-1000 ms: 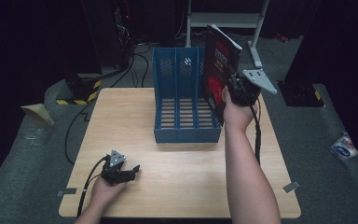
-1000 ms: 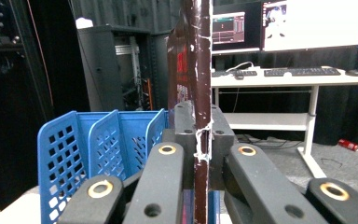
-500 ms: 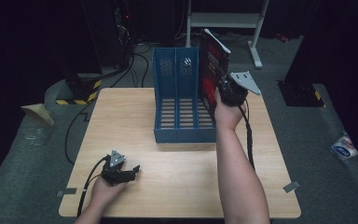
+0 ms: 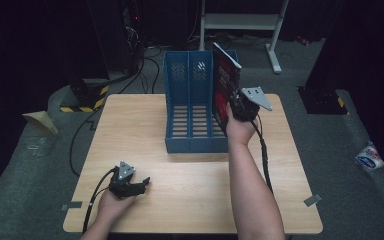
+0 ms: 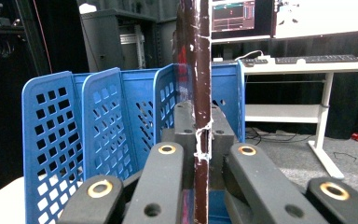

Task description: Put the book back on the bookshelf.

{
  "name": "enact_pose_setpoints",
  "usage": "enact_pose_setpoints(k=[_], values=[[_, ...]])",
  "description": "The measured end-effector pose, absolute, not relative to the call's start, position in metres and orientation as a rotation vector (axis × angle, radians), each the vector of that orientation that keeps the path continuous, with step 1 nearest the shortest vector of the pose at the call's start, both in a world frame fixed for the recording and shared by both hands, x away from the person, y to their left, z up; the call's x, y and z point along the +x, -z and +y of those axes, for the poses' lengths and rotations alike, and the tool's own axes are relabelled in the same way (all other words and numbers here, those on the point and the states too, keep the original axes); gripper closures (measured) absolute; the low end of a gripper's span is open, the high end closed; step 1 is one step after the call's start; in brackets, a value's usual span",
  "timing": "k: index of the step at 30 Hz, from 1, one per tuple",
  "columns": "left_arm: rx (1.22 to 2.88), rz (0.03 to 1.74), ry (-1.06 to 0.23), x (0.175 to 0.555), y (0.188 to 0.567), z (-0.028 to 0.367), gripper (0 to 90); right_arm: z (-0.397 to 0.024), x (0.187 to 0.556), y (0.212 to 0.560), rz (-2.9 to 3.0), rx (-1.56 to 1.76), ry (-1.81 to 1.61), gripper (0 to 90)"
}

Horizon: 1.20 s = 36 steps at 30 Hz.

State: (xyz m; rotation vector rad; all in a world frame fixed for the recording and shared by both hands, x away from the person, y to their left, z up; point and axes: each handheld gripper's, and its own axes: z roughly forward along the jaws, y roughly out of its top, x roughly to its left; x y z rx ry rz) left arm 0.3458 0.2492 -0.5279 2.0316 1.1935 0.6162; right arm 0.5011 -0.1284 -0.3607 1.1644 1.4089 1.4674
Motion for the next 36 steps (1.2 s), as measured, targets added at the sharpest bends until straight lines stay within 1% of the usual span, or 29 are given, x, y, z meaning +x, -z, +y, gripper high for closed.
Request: enact_pose_setpoints(k=[18, 23, 31, 36], values=[[2.038, 1.191, -0.633, 0.346, 0.527, 0.25, 22.3, -0.133, 0.492, 0.389, 1.41, 1.167, -1.479, 86.0], [2.038, 1.191, -0.631, 0.345, 0.527, 0.249, 22.3, -0.136, 0.487, 0.389, 1.45, 1.187, -1.471, 85.0], [2.038, 1.192, -0.64, 0.345, 0.528, 0.248, 22.2, -0.145, 0.476, 0.383, 1.494, 1.228, -1.438, 79.4], [2.041, 1.192, -0.647, 0.345, 0.528, 0.248, 22.3, -0.149, 0.473, 0.378, 1.532, 1.234, -1.398, 78.7]])
